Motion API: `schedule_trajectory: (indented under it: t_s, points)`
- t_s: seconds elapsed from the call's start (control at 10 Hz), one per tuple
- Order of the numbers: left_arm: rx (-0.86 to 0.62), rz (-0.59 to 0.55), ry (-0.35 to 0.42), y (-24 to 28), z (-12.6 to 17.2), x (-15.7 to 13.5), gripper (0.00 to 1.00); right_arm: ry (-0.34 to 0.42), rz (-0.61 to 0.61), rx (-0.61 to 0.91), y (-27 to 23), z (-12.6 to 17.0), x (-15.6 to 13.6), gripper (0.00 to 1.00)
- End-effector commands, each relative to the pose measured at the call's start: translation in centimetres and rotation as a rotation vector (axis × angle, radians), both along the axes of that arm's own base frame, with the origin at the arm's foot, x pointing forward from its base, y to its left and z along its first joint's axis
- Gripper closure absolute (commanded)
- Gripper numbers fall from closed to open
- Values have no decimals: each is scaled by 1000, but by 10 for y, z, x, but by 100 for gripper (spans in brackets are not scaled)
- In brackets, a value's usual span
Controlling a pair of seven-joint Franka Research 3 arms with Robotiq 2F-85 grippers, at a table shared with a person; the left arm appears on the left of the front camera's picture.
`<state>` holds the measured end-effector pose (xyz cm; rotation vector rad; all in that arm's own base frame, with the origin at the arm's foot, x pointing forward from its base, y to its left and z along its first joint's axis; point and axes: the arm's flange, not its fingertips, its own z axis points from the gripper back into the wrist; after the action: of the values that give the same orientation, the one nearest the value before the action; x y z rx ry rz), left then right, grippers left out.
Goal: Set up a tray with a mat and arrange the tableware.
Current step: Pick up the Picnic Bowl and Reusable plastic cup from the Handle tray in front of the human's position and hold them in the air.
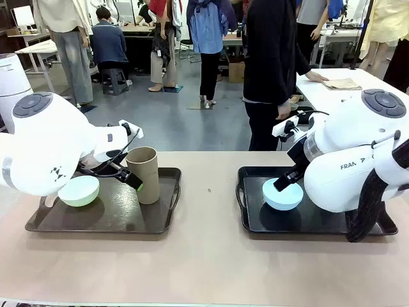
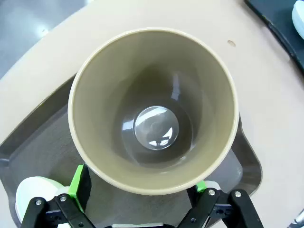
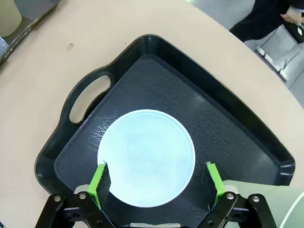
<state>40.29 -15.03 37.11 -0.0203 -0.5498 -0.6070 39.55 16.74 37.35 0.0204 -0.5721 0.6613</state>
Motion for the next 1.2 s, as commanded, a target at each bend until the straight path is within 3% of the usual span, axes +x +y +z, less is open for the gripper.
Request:
schedule_trajectory:
  t_s: [0.0,1.1]
  points:
    - [0,0,0,0,0,0,0,0,0,0,0,0,0,0]
    - [0,0,0,0,0,0,0,0,0,0,0,0,0,0]
